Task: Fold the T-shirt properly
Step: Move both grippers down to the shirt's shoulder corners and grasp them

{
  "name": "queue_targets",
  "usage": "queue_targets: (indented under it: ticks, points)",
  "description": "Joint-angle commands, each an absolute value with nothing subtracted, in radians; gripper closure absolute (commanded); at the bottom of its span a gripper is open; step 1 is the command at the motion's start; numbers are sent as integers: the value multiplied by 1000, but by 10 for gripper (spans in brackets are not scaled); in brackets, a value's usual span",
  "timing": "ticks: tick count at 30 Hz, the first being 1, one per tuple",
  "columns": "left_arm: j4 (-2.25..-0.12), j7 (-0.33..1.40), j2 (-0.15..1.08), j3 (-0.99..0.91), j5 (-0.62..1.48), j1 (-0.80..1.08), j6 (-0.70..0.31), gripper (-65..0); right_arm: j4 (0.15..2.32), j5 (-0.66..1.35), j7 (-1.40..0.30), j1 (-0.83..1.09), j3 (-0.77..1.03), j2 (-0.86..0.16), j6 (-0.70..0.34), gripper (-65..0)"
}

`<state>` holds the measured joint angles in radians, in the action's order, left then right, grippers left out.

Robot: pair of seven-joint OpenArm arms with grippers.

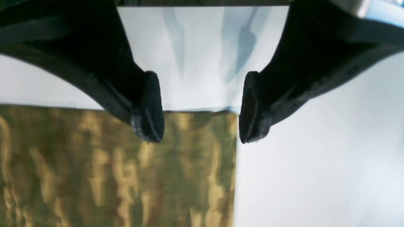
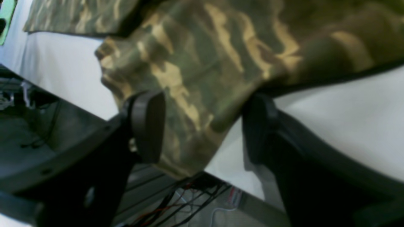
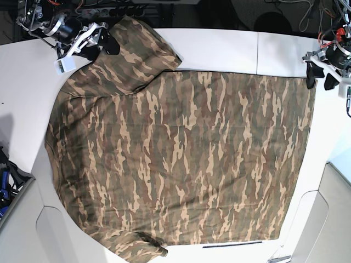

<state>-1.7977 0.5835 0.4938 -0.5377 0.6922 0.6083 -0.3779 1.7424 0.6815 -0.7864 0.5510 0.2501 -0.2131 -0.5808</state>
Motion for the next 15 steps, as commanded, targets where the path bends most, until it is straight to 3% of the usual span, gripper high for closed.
queue_targets:
  ticks: [1, 4, 15]
  points:
    - [-1791, 566, 518, -544, 709, 597, -381, -413, 1747, 673, -801, 557, 246, -216, -579, -388]
    - [-1719, 565, 527, -543, 727, 557, -382, -475, 1747, 667, -801, 554, 245, -203, -579, -388]
    - [-1505, 592, 530, -524, 865, 479, -416, -477, 1747, 659, -793, 554, 245, -196, -579, -388]
